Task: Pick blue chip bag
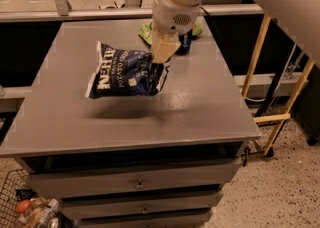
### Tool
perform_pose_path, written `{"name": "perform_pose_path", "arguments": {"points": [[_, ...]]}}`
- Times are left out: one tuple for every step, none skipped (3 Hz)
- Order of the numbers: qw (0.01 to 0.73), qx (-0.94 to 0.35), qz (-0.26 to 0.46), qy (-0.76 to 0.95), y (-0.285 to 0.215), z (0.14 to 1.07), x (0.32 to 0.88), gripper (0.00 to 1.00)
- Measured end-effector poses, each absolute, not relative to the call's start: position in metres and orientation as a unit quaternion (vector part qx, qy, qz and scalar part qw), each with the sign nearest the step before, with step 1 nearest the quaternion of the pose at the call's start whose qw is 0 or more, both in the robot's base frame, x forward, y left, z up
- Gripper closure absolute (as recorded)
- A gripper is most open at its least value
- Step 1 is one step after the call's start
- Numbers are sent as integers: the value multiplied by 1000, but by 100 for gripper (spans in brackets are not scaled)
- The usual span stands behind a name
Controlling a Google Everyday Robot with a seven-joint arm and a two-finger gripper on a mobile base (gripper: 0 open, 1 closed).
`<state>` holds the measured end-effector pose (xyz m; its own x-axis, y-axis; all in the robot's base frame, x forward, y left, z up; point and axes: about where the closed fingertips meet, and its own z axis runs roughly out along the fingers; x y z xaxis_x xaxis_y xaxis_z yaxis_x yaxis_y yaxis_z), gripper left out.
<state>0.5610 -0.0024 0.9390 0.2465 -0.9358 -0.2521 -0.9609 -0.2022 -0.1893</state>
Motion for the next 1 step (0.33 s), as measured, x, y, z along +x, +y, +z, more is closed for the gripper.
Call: {"name": "perform_pose_path", "arguments": {"points": [[176,-769,39,613,-13,950,562,100]]}}
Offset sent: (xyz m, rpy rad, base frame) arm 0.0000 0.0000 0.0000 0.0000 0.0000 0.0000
